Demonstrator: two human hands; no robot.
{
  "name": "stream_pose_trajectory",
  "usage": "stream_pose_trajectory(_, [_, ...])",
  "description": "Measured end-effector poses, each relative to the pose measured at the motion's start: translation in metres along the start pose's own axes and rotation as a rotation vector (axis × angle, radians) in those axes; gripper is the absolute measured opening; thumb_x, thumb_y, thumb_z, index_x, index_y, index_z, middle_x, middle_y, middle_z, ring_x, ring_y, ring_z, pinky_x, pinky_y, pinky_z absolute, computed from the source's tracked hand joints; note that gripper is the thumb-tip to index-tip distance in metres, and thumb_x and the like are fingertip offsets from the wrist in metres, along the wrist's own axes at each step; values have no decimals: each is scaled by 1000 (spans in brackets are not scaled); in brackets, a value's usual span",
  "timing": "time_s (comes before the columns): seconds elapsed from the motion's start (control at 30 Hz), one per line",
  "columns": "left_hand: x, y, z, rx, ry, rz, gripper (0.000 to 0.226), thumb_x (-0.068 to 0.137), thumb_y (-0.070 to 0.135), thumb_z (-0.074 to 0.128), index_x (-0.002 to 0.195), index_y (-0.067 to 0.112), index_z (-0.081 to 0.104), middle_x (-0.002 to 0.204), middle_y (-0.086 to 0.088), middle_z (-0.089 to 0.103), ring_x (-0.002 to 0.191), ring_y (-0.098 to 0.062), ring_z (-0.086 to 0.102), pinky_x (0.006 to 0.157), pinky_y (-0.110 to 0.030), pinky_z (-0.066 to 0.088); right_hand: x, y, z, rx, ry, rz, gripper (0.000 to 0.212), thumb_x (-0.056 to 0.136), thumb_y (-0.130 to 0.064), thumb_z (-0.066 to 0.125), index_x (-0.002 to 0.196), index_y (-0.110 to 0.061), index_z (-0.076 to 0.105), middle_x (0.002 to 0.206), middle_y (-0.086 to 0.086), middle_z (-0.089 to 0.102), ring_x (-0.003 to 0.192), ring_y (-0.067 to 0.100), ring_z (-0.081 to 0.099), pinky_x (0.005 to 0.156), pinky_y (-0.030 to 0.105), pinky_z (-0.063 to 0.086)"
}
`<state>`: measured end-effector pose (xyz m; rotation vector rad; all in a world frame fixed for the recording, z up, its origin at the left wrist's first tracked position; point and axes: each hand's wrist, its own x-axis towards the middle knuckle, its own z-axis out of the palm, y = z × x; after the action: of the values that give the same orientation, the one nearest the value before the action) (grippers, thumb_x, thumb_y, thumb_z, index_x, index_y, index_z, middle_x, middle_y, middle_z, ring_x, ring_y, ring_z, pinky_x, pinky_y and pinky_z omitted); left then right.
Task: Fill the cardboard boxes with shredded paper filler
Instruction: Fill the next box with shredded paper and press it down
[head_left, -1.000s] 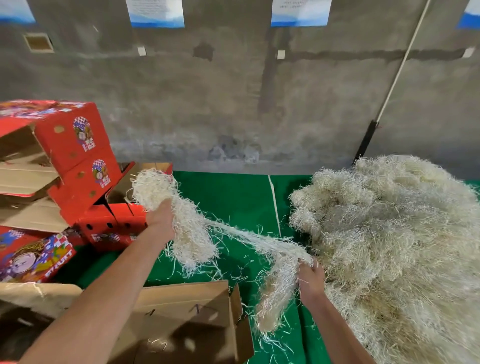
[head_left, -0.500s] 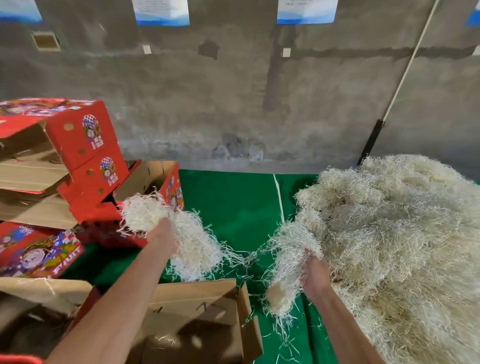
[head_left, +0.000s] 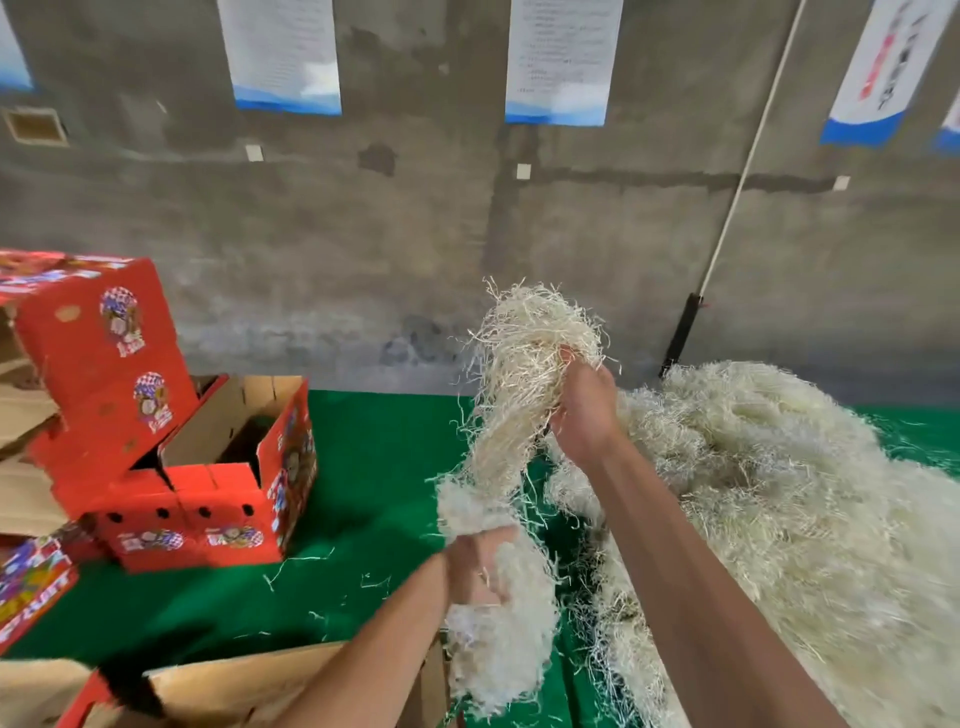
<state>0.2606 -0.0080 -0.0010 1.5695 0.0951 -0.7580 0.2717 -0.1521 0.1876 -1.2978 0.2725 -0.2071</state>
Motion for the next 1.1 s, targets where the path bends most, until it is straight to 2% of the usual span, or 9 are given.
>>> stream_pose_trajectory(0.17, [-16, 19, 37, -97, -23, -30, 53, 98, 26, 63, 146, 13, 45, 155, -16, 39, 114, -34, 62, 90, -44, 56, -12, -5, 7, 47, 42, 4, 19, 97, -3, 39, 98, -20, 48, 78, 0, 49, 60, 8, 50, 59, 24, 47])
stream_pose_trajectory(0.27, [-23, 17, 26, -831, -32, -21, 37, 105, 30, 45, 131, 5, 54, 134, -31, 57, 102, -45, 69, 82, -64, 56, -22, 11, 4, 59, -72, 42, 28, 99, -14, 43, 125, -18, 54, 124, 34, 56, 114, 27, 65, 98, 33, 50])
stream_pose_trajectory(0.4, [-50, 0, -14, -1372, -218, 213, 73, 94, 69, 38, 149, 22, 28, 136, -36, 52, 120, -57, 54, 94, -71, 44, -44, 38, 5, 106, -154, 35, 55, 94, -46, 47, 143, -21, 47, 152, 14, 45, 141, 33, 40, 116, 54, 30])
stream_pose_trajectory(0.57, [-103, -4, -38, -1236, -137, 292, 84, 72, 69, 76, 138, 26, 46, 145, -21, 46, 128, -49, 49, 97, -71, 42, -74, 74, 16, 119, 65, -54, 64, 99, -67, 30, 155, -38, 27, 166, 1, 21, 152, 25, 16, 120, 57, 11])
stream_pose_trajectory(0.7, [-119, -16, -43, -965, 116, 215, 50, 97, 7, 60, 134, 41, 53, 138, -3, 60, 106, -8, 69, 80, -30, 60, -122, 114, 36, -176, -124, -224, 55, 91, -79, 28, 134, -53, 50, 148, -8, 37, 139, 17, 32, 114, 57, 25])
stream_pose_trajectory(0.83, [-148, -46, -54, -935, 293, 250, 56, 93, 59, 55, 126, 16, 68, 107, -11, 75, 95, -29, 74, 78, -40, 60, -157, 178, 46, -997, -384, -822, 50, 93, -43, 49, 141, -27, 54, 150, -5, 49, 140, 15, 42, 118, 41, 35])
stream_pose_trajectory(0.93, [-170, -65, -75, -983, 331, 335, 77, 79, 75, 63, 130, 18, 66, 125, -15, 68, 116, -37, 65, 107, -52, 44, -173, 203, 49, -1302, -534, -743, 75, 85, -54, 40, 154, -27, 29, 164, -4, 22, 152, 14, 13, 126, 39, 9])
stream_pose_trajectory(1.0, [-181, -75, -80, -914, 436, 329, 68, 83, 47, 72, 136, 6, 59, 118, -21, 68, 105, -38, 67, 97, -50, 50, -186, 215, 47, -1269, -678, -763, 72, 88, -56, 42, 152, -23, 36, 165, -8, 18, 153, 10, 10, 126, 43, 15])
stream_pose_trajectory(1.1, [-191, -99, -88, -876, 582, 266, 49, 95, 27, 61, 138, 6, 51, 114, -20, 69, 100, -36, 68, 83, -45, 55, -204, 217, 45, -638, -642, -696, 37, 98, -40, 45, 125, -24, 65, 147, -13, 52, 125, 17, 58, 106, 45, 48])
